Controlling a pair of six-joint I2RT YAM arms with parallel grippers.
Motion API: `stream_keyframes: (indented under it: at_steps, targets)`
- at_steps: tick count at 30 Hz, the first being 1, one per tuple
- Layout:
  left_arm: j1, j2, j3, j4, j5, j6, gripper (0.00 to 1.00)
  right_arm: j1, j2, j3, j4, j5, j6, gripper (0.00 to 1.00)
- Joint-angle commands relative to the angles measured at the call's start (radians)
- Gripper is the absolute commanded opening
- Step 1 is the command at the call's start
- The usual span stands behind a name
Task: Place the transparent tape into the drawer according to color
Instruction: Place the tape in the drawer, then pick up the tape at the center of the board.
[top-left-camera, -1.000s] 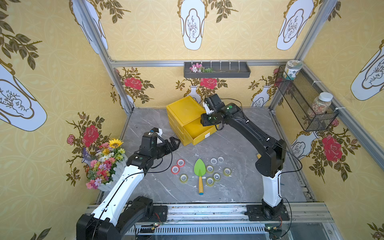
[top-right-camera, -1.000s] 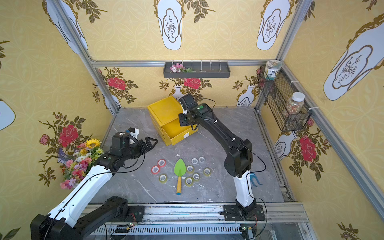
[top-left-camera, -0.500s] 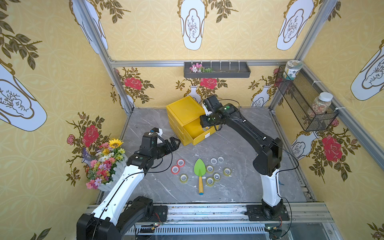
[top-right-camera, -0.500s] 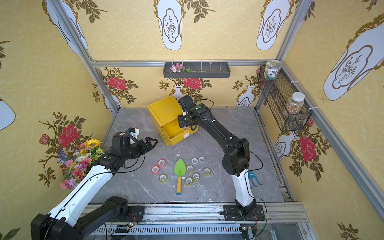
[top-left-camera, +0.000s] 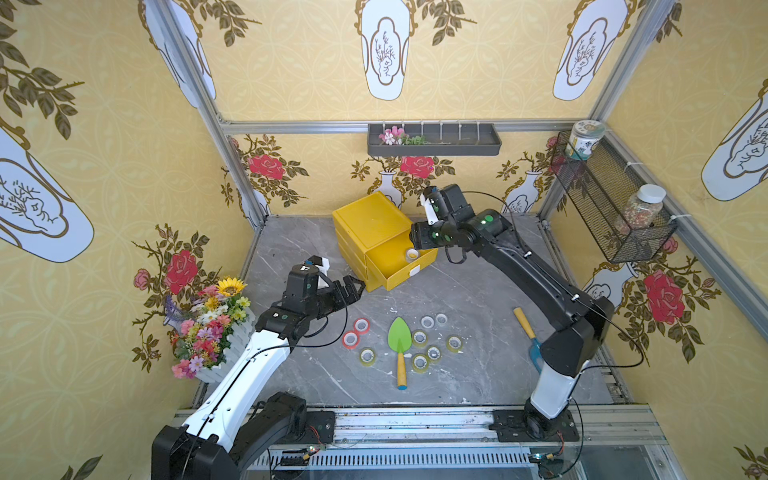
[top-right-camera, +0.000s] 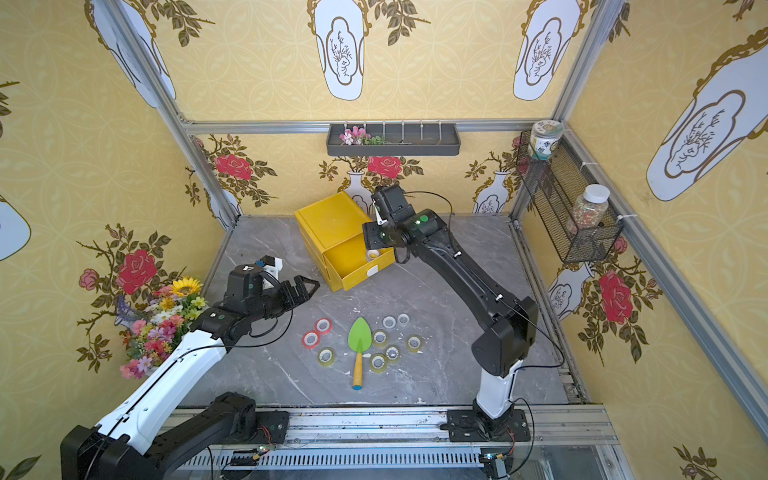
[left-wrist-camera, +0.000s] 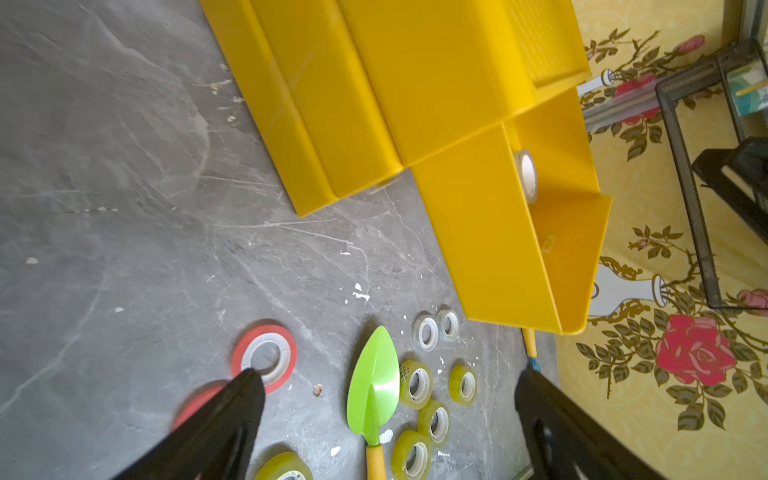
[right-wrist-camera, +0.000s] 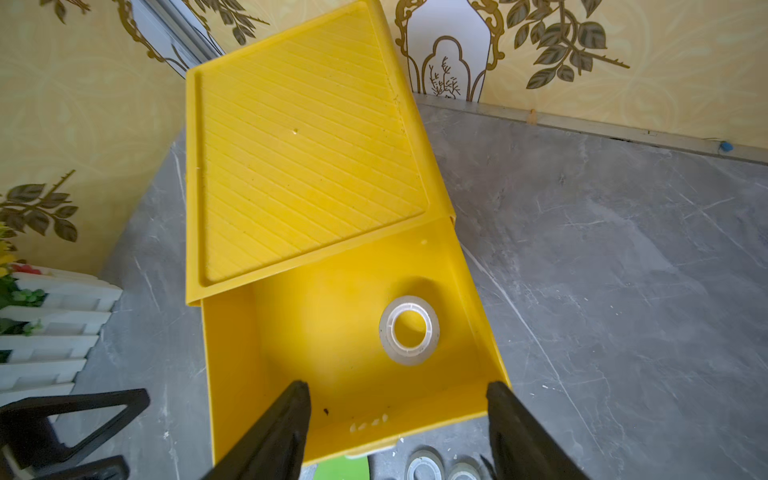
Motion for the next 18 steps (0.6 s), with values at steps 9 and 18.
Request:
stream_keyframes:
  at_steps: [9,18]
  targets:
    - [-0.374,0.041,0.031,-0.051,-0.191,-0.036,0.97,-0.007,-0.402,-0.530,0.208,0.062,0.105,0.71]
    - [-0.617,0.370,0.122,-0.013,-0.323,0.002,0.94,-0.093,-0.541,-0.860,0.231,0.042,0.200,0.69]
